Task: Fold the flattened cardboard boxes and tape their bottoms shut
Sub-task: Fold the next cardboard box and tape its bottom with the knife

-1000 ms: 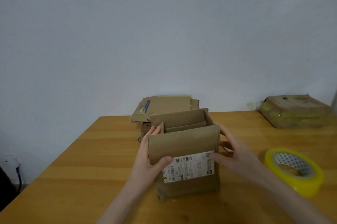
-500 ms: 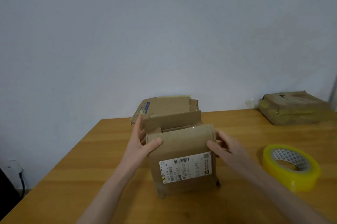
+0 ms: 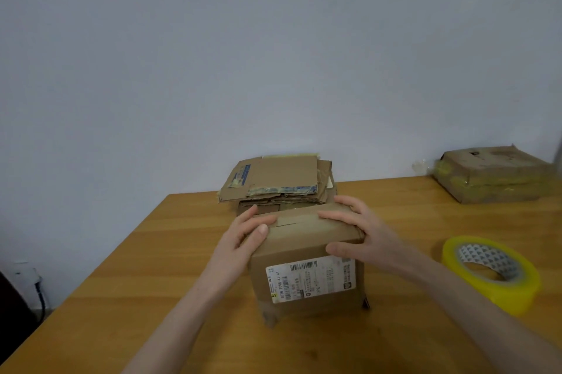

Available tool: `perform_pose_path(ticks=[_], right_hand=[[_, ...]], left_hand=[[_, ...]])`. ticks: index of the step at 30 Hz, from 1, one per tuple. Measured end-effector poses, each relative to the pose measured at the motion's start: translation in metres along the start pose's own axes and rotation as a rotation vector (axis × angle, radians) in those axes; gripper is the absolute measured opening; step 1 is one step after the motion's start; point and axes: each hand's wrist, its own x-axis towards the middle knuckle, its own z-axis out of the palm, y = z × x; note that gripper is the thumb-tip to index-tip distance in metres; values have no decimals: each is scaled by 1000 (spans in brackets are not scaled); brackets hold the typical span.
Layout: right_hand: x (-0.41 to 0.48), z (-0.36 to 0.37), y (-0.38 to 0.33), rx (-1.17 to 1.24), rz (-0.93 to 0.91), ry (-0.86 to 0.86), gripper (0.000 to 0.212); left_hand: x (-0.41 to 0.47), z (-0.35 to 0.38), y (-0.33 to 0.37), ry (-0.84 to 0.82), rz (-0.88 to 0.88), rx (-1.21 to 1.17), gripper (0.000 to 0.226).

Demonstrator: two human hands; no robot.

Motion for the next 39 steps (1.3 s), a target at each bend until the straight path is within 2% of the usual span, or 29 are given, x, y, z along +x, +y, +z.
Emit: perform_pose_path(ticks=[3,6,12,17,22,27,31,36,39], right_hand=[[0,2,3,-8,-1,62,74],[1,4,2,-47,-3,80,78],[10,3,4,-201,58,31,98],[18,6,5,-167,48,-8,84],[17,6,6,-174,22,65,75],[20,5,11,-154,4,177,57],[20,20,26,-186,79,60,60],[18,24,30,-146,99,52,59],[18,20,28,-188,89,2,61]], left_hand=[[-3,18,2,83,-35,-91,45],[13,28,3,168,-27,-72,31],[42,24,-8,119,9,-2,27],[39,18,-15,91,18,7,33],[43,24,-15,94,-10,-69,32],[53,29,-15,95,-8,-122,31],[51,39,-37,45,-24,-32,31],[55,39,-44,65,-64,-46,28],[54,30,-42,69,-25,102,31]])
